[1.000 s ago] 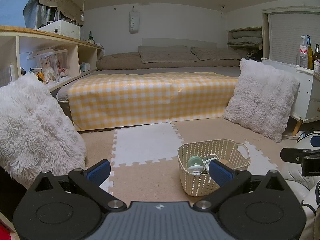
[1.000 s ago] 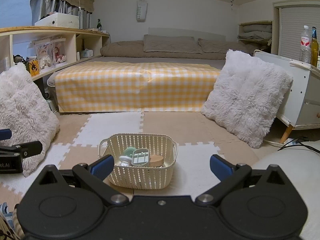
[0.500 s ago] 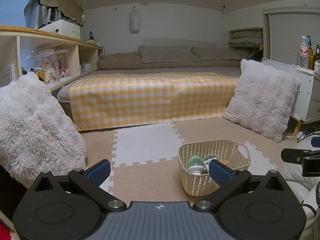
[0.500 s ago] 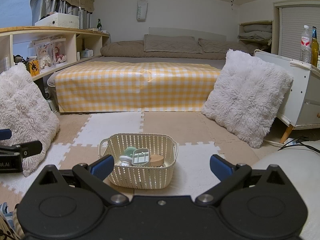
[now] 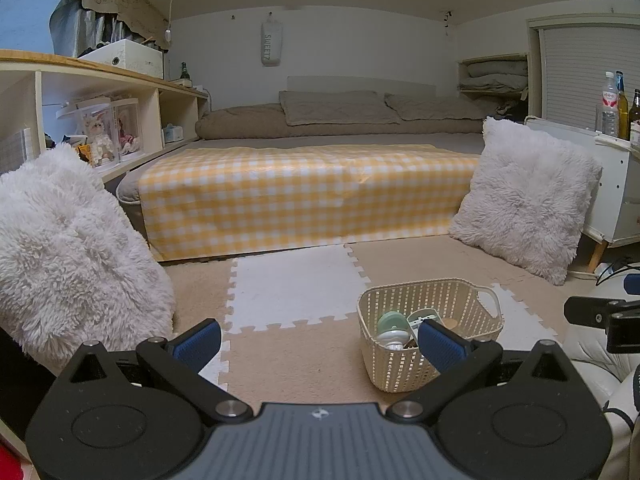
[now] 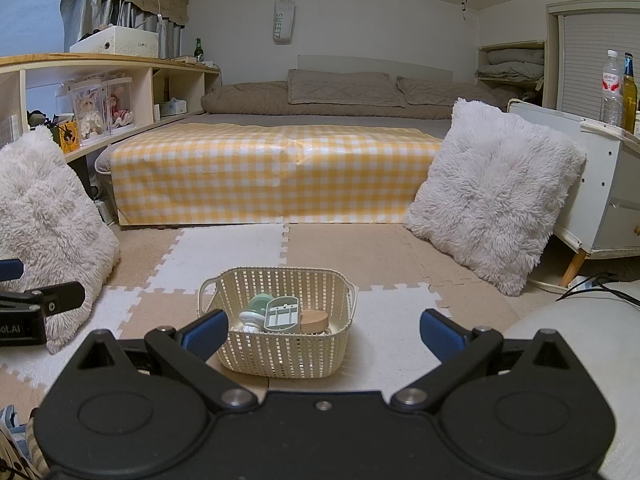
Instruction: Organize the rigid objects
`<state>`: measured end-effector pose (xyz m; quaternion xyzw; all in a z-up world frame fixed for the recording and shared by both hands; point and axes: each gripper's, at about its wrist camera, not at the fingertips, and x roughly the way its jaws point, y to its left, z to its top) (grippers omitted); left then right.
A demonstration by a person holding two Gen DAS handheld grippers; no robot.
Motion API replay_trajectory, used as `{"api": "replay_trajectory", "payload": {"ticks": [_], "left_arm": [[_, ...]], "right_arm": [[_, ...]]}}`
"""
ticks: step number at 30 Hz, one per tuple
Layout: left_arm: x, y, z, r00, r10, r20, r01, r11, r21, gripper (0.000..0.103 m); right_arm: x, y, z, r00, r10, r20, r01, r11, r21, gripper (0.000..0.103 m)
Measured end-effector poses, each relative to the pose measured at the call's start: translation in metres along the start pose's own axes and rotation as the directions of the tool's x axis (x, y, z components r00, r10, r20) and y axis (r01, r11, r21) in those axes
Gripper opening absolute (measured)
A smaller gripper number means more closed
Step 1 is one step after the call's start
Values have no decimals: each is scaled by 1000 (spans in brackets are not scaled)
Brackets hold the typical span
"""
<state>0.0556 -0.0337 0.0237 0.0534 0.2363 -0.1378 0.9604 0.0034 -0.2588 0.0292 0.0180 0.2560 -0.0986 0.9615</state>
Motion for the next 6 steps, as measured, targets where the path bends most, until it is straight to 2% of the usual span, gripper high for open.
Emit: {"api": "replay_trajectory", "payload": {"ticks": [6], "left_arm": [[-2, -2, 0, 1000, 10, -4, -10, 1000, -8, 103]], "right_arm": [[0, 0, 0, 1000, 0, 0, 0, 1000, 1, 103]]}}
